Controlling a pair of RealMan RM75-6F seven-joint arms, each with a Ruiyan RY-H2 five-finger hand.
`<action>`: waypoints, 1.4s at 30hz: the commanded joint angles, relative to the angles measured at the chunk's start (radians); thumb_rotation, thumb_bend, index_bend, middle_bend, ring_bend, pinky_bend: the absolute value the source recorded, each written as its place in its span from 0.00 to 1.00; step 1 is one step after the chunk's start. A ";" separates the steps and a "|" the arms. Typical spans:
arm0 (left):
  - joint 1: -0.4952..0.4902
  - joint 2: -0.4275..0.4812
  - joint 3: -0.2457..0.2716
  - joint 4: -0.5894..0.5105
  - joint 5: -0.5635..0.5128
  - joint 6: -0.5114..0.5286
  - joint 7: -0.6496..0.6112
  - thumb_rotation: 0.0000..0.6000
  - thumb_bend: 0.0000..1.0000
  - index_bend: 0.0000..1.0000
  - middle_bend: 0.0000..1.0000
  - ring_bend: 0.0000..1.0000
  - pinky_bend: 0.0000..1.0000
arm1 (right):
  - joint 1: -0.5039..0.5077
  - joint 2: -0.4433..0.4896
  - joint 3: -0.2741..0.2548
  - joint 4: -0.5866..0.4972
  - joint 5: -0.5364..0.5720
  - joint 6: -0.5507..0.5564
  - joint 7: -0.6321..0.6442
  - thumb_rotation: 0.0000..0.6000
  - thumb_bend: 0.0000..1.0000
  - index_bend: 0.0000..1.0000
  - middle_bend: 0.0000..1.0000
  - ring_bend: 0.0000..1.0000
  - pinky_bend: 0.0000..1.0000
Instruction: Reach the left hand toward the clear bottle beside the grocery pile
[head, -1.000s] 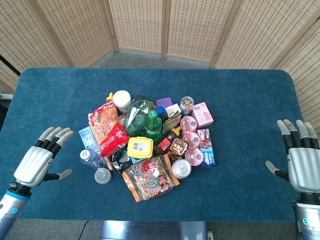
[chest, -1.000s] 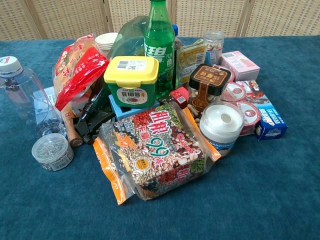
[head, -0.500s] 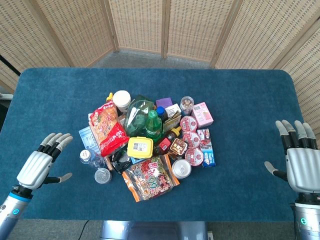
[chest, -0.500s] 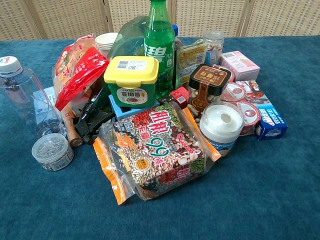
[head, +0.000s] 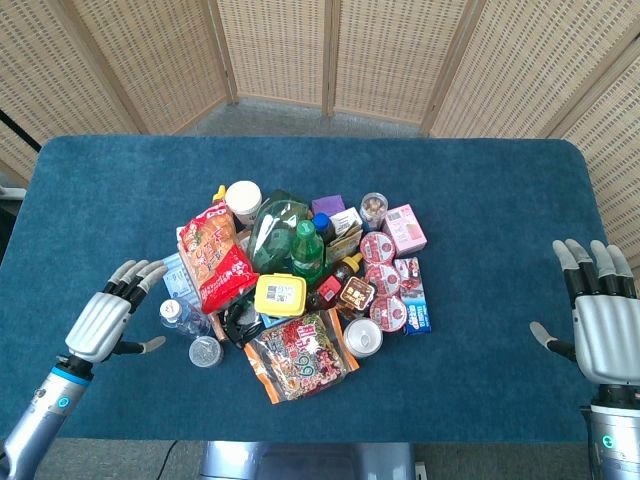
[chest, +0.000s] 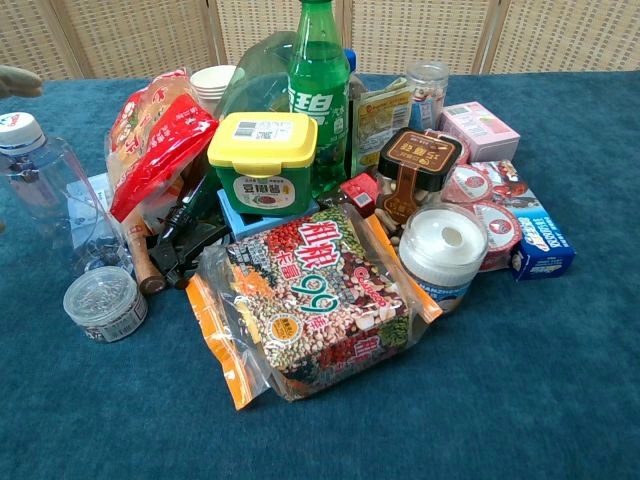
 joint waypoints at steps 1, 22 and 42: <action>-0.003 -0.027 -0.001 0.015 -0.022 -0.014 0.000 1.00 0.00 0.00 0.00 0.00 0.00 | 0.000 0.001 0.000 0.001 0.001 -0.001 0.001 0.98 0.00 0.00 0.00 0.00 0.00; -0.042 -0.150 -0.032 0.037 -0.069 -0.031 0.022 1.00 0.00 0.01 0.04 0.03 0.15 | 0.003 0.003 -0.002 -0.001 0.003 -0.003 0.007 0.98 0.00 0.00 0.00 0.00 0.00; -0.023 -0.206 -0.072 0.079 -0.005 0.147 0.056 1.00 0.00 0.72 0.72 0.59 0.59 | 0.001 0.011 -0.006 -0.004 -0.002 -0.006 0.019 0.98 0.00 0.00 0.00 0.00 0.00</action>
